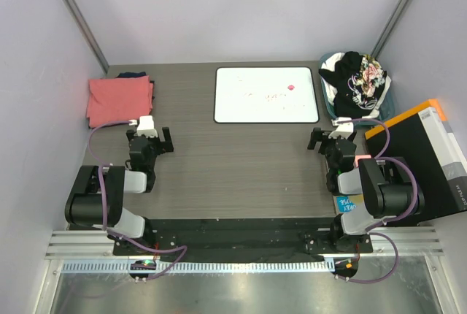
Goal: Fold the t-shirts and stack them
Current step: Grab crumpled tshirt from bin with the right arm
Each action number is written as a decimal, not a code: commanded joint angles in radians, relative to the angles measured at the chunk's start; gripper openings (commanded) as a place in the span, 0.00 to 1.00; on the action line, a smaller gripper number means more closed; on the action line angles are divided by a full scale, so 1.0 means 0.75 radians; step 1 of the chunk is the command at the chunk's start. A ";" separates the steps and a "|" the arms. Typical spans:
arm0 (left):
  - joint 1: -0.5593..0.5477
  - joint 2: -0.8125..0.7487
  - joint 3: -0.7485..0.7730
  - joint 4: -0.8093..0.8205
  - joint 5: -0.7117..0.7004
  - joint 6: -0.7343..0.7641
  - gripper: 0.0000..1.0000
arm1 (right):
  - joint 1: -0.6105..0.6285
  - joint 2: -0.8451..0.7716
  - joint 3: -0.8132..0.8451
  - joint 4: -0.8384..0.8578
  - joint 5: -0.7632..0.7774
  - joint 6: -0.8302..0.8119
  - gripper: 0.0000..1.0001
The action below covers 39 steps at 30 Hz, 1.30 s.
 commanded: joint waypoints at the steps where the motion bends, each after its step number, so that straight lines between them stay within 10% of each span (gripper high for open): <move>1: 0.007 -0.004 0.026 0.089 -0.006 -0.016 1.00 | -0.002 -0.005 0.018 0.068 0.043 0.021 1.00; 7: 0.021 -0.111 0.071 -0.047 0.114 0.011 1.00 | 0.008 -0.217 0.018 -0.033 -0.053 -0.011 1.00; 11: 0.019 -0.308 0.494 -0.883 0.372 0.170 1.00 | 0.008 -0.591 0.306 -0.806 -0.218 -0.107 0.99; 18: 0.013 -0.037 1.353 -1.973 0.417 0.485 1.00 | 0.008 -0.190 1.443 -2.017 -0.133 -0.253 1.00; 23: 0.011 0.072 1.599 -2.081 0.501 0.750 1.00 | -0.137 0.184 1.983 -2.263 0.068 -0.277 1.00; 30: -0.006 0.084 1.656 -2.057 0.530 0.856 1.00 | -0.386 0.736 2.562 -2.576 -0.208 -0.175 1.00; 39: -0.046 0.017 1.632 -2.045 0.491 0.909 1.00 | -0.397 1.014 2.563 -2.581 -0.378 -0.244 0.91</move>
